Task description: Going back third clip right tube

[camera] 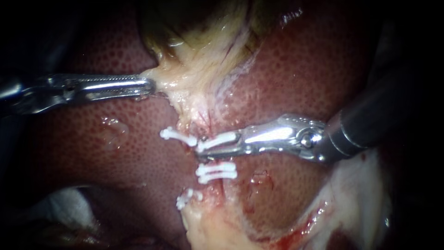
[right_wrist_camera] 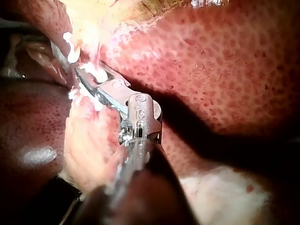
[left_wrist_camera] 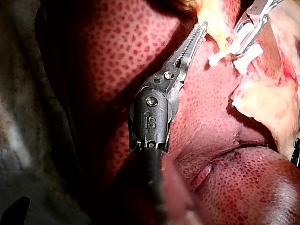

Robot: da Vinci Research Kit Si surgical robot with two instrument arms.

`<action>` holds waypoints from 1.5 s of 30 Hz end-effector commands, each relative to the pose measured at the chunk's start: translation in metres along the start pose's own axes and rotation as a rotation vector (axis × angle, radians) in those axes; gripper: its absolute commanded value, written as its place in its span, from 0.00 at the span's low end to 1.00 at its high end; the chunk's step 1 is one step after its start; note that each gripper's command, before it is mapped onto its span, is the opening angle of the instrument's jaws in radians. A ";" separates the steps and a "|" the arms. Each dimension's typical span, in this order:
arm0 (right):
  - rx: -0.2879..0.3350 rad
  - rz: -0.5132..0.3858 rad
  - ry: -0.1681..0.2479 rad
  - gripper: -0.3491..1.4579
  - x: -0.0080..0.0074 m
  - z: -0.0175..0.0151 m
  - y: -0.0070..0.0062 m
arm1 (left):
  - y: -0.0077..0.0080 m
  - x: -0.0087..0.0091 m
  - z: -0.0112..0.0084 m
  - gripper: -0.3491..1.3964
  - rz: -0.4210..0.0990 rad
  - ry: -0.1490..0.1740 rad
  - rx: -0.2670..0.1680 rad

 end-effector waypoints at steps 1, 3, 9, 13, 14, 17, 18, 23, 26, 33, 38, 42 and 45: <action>-0.019 -0.020 0.013 0.46 0.0001 -0.0002 0.0001 | 0.0000 0.0000 0.0000 0.00 0.000 0.000 -0.001; -0.052 -0.047 0.025 0.47 0.0003 -0.0006 0.0001 | 0.0000 0.0000 -0.0001 0.00 0.000 0.000 -0.001; -0.050 -0.097 0.021 0.47 0.0003 -0.0026 0.0000 | 0.0000 0.0000 -0.0001 0.00 0.000 0.000 -0.001; -0.038 -0.174 0.012 0.47 0.0000 -0.0048 -0.0005 | 0.0000 0.0000 -0.0002 0.00 0.000 0.000 -0.001; -0.035 -0.186 0.011 0.47 -0.0001 -0.0053 -0.0007 | 0.0000 0.0000 -0.0002 0.00 0.000 0.000 -0.002; -0.022 -0.249 0.004 0.47 0.0000 -0.0077 -0.0016 | -0.0001 0.0000 -0.0003 0.00 0.000 0.000 -0.002; -0.017 -0.265 0.002 0.47 0.0002 -0.0085 -0.0020 | -0.0001 0.0000 -0.0003 0.00 0.000 0.000 -0.002; 0.000 -0.322 -0.003 0.47 0.0010 -0.0113 -0.0036 | -0.0001 0.0000 -0.0002 0.00 0.000 0.000 -0.002; 0.008 -0.335 -0.002 0.47 0.0014 -0.0125 -0.0045 | -0.0001 0.0000 -0.0002 0.00 0.000 0.000 -0.002; 0.014 -0.339 -0.006 0.47 0.0016 -0.0134 -0.0055 | -0.0001 -0.0006 0.0006 0.00 0.003 0.001 0.003; 0.014 -0.340 -0.007 0.47 0.0015 -0.0134 -0.0055 | -0.0001 -0.0020 0.0029 0.00 0.011 0.004 0.004; 0.014 -0.340 -0.007 0.47 0.0015 -0.0134 -0.0055 | 0.0001 -0.0026 0.0059 0.00 0.015 -0.004 -0.007; 0.014 -0.340 -0.007 0.47 0.0015 -0.0134 -0.0055 | 0.0003 -0.0027 0.0080 0.00 0.015 -0.006 -0.012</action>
